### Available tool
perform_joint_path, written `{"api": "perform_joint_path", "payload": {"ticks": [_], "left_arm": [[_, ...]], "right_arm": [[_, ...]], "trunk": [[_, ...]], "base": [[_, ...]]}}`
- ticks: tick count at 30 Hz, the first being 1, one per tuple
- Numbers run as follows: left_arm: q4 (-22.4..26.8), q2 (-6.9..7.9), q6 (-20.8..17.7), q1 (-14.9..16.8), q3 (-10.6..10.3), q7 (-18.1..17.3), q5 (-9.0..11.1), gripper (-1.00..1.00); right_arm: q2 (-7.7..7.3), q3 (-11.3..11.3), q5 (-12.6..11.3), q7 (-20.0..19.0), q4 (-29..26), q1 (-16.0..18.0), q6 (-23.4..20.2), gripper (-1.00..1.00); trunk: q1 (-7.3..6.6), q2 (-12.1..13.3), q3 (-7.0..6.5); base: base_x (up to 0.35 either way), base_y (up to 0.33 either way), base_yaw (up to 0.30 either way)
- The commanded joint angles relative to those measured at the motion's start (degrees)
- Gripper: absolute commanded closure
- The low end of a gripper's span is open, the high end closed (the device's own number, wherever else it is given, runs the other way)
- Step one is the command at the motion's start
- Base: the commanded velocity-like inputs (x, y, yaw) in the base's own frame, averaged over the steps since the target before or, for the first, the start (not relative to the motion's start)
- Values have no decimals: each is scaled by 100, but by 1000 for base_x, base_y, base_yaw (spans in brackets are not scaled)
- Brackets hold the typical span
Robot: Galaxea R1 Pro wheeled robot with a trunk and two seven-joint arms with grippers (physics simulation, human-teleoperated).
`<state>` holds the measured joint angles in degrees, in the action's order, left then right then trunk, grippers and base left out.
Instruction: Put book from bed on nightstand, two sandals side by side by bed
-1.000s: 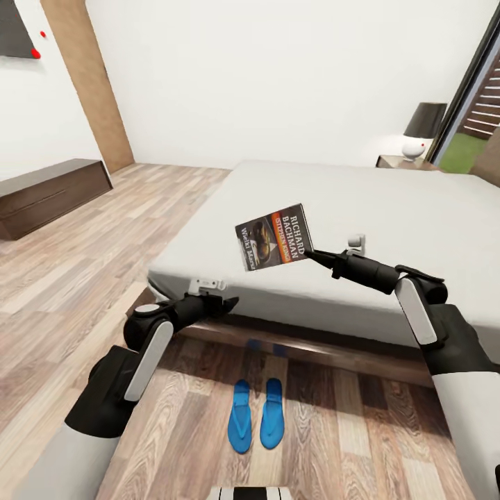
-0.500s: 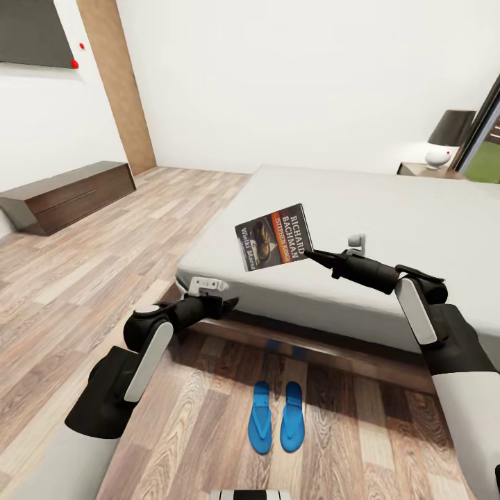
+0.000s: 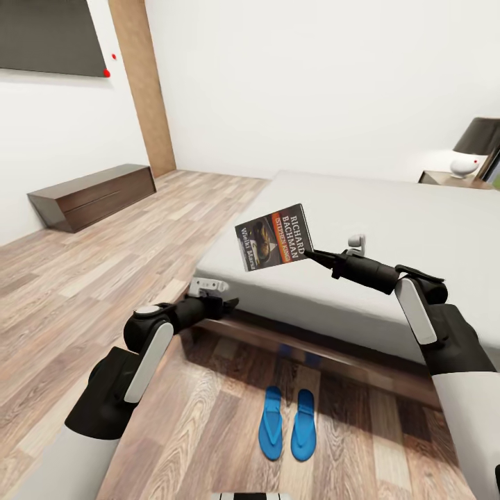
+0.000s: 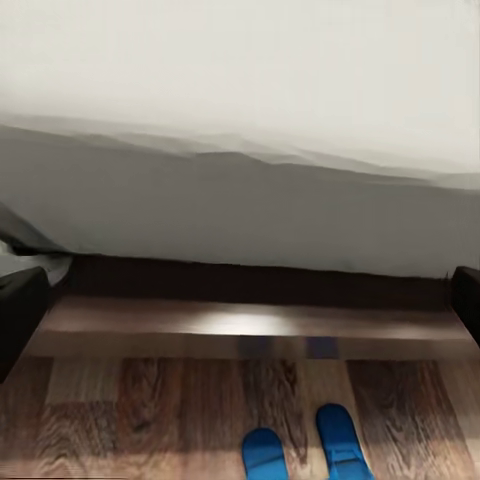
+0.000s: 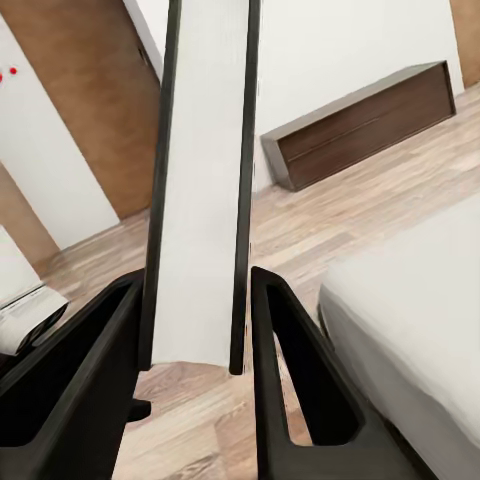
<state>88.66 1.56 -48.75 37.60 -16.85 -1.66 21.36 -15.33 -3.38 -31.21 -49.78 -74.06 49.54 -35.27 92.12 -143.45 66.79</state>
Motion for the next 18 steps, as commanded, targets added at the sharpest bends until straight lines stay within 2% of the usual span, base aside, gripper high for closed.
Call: {"api": "perform_joint_path", "payload": {"ticks": [1, 18], "left_arm": [[3, 2, -20, 4, -7, -18, -18, -100], [3, 2, -20, 4, -3, -19, -4, -100]], "right_arm": [[-5, -5, -61, 12, -3, 3, -42, 100], [-5, -5, -61, 12, -3, 3, -42, 100]], "trunk": [[-1, -2, -3], [-1, -2, -128]], "base": [[0, 0, 184], [0, 0, 186]]}}
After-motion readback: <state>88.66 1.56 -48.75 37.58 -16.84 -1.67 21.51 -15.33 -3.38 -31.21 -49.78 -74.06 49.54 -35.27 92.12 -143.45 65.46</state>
